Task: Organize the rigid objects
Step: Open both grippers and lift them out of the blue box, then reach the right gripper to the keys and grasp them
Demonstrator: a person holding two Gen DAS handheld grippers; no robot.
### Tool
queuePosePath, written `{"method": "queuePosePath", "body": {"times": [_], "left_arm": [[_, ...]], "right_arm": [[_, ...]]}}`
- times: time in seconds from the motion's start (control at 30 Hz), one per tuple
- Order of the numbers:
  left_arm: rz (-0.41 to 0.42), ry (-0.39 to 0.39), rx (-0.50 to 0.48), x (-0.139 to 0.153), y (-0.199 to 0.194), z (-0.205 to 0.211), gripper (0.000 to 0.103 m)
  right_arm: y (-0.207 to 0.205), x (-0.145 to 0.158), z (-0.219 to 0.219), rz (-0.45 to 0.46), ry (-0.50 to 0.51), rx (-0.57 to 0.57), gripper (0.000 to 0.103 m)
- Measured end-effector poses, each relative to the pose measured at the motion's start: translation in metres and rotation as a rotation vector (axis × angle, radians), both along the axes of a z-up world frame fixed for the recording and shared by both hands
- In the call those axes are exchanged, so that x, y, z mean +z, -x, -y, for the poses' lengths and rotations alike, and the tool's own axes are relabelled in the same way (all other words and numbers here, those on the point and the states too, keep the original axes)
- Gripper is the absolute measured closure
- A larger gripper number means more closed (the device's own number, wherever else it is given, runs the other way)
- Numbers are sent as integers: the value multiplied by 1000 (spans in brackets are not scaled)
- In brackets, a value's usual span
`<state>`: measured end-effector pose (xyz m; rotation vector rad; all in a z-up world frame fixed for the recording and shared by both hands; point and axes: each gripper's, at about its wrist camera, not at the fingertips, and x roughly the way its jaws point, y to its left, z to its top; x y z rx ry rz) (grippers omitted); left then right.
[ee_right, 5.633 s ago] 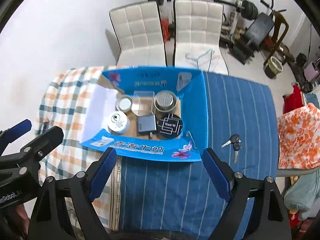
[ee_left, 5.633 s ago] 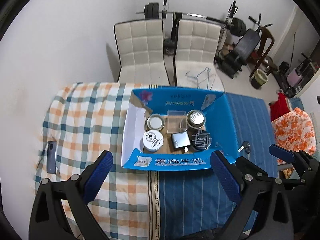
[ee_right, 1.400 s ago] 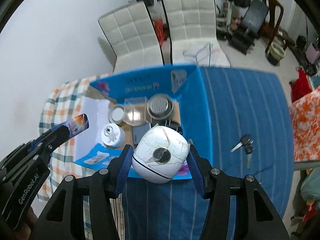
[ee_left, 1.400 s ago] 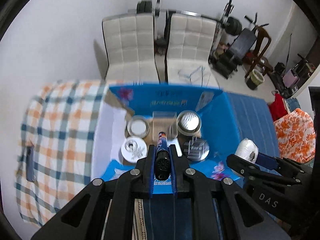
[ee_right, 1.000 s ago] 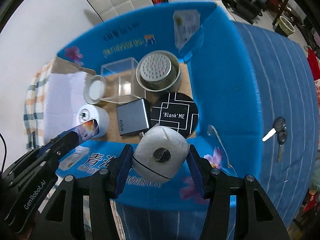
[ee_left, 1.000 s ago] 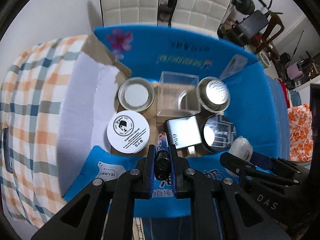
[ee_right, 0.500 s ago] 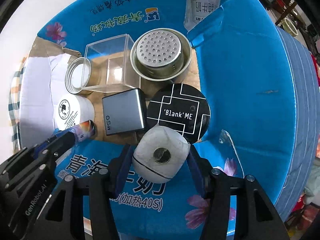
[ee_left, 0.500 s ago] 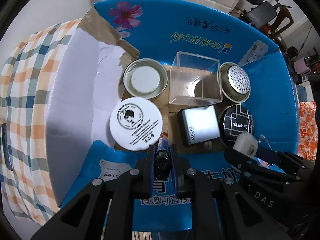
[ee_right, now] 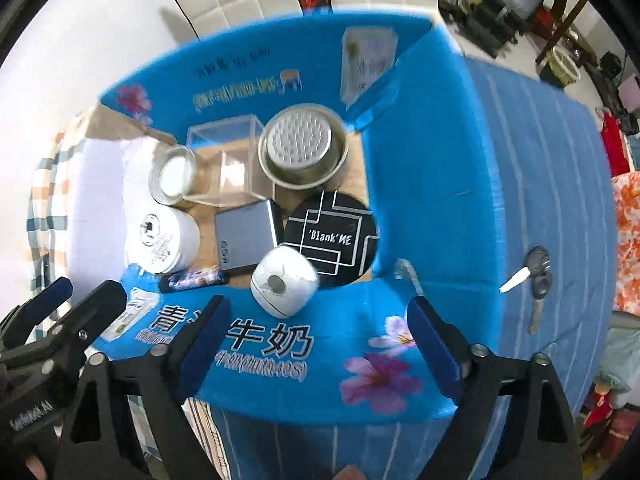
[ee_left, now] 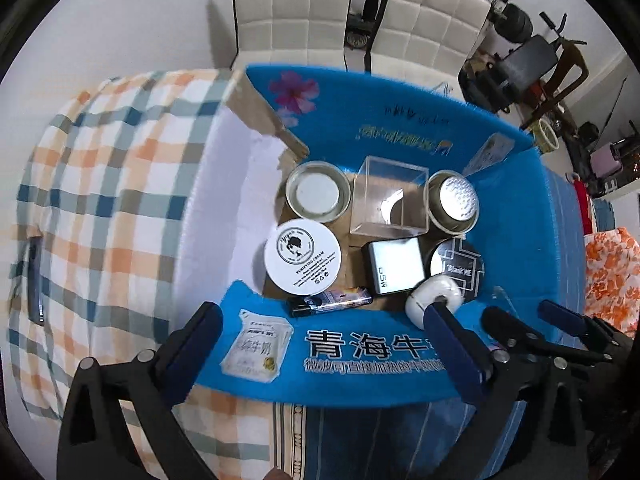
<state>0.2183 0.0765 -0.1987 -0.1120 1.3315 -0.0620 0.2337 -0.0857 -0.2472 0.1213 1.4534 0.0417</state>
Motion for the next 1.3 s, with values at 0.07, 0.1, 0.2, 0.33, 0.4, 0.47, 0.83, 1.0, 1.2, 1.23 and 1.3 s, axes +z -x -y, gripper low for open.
{"method": "queuePosePath", "body": {"times": [0.07, 0.1, 0.2, 0.33, 0.4, 0.47, 0.83, 1.0, 1.2, 1.23, 1.3], "left_arm": [[39, -15, -7, 19, 2, 5, 0], [60, -27, -11, 28, 4, 5, 0], [120, -63, -35, 56, 13, 12, 0], [203, -83, -73, 101, 29, 22, 0], [238, -85, -88, 119, 37, 26, 0], [261, -79, -97, 131, 42, 29, 0], [337, -32, -126, 156, 46, 69, 0], [297, -30, -123, 121, 33, 106, 0], [179, -20, -94, 61, 12, 134, 0], [166, -17, -88, 54, 10, 136, 0], [142, -15, -77, 39, 5, 139, 0]], "right_arm": [[7, 17, 1, 39, 17, 11, 11], [11, 27, 1, 64, 23, 17, 11], [26, 58, 6, 121, 24, 25, 11], [48, 96, 16, 191, -1, 4, 11], [59, 120, 25, 232, -17, -9, 11], [70, 143, 33, 270, -30, -24, 11], [102, 230, 100, 412, 15, -145, 11], [93, 205, 156, 345, 90, -210, 11], [73, 123, 222, 195, 158, -255, 11], [69, 109, 231, 170, 162, -259, 11], [58, 73, 246, 113, 151, -271, 11]]}}
